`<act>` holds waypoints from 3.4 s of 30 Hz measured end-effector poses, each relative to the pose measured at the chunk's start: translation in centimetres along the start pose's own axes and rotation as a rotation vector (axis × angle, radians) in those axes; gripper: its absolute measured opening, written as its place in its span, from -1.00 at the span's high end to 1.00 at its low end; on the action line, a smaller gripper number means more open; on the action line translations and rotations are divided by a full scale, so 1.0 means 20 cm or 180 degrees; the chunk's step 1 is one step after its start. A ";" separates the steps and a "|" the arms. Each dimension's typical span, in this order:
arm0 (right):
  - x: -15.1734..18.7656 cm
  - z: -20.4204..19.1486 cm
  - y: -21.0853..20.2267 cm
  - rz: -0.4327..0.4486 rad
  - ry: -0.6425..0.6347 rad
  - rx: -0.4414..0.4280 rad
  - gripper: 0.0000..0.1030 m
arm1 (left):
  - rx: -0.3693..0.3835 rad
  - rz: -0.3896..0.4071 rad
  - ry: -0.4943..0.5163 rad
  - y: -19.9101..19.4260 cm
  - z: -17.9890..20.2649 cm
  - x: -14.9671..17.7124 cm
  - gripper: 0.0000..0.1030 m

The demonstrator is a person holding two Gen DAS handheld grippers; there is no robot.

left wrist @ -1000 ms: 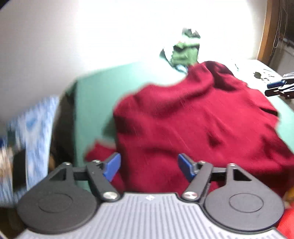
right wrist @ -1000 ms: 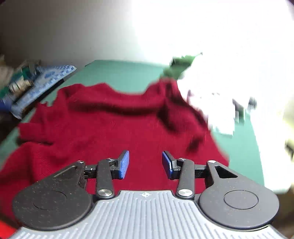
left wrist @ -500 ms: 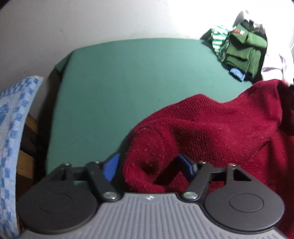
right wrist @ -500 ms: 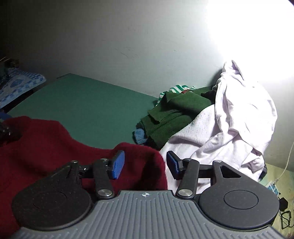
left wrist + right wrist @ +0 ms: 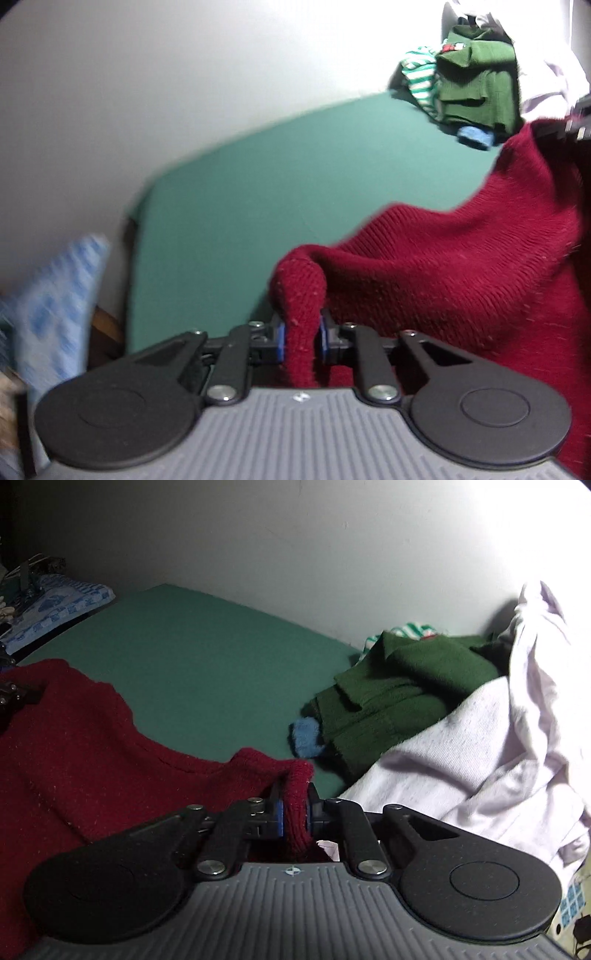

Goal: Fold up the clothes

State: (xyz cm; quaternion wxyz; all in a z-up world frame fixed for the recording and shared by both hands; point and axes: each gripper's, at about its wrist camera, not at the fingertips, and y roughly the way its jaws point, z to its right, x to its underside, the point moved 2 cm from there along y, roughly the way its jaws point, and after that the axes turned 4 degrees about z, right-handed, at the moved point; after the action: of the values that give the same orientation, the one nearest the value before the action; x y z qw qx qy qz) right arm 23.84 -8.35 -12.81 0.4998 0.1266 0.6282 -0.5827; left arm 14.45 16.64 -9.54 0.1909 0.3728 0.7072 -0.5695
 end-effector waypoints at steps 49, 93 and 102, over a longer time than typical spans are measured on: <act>0.62 -0.73 -0.57 0.0032 0.0807 0.0021 -0.45 | -0.0241 -0.0126 0.0828 -0.51 -0.08 0.58 0.78; 0.67 -0.76 -0.62 0.0244 0.0867 0.0231 -0.43 | -0.0744 -0.0245 0.0015 -0.38 -0.29 0.70 0.45; 0.79 -0.52 -0.98 0.0204 0.1341 0.1055 -0.19 | -0.0595 0.0351 -0.0251 -0.86 -0.25 0.72 -0.36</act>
State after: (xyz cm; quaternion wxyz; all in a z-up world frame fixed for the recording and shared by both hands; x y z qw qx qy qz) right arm -3.00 -11.71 -15.07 0.3486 0.3450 0.6101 -0.6222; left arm -6.87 24.61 -6.78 0.2835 0.3690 0.7277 -0.5039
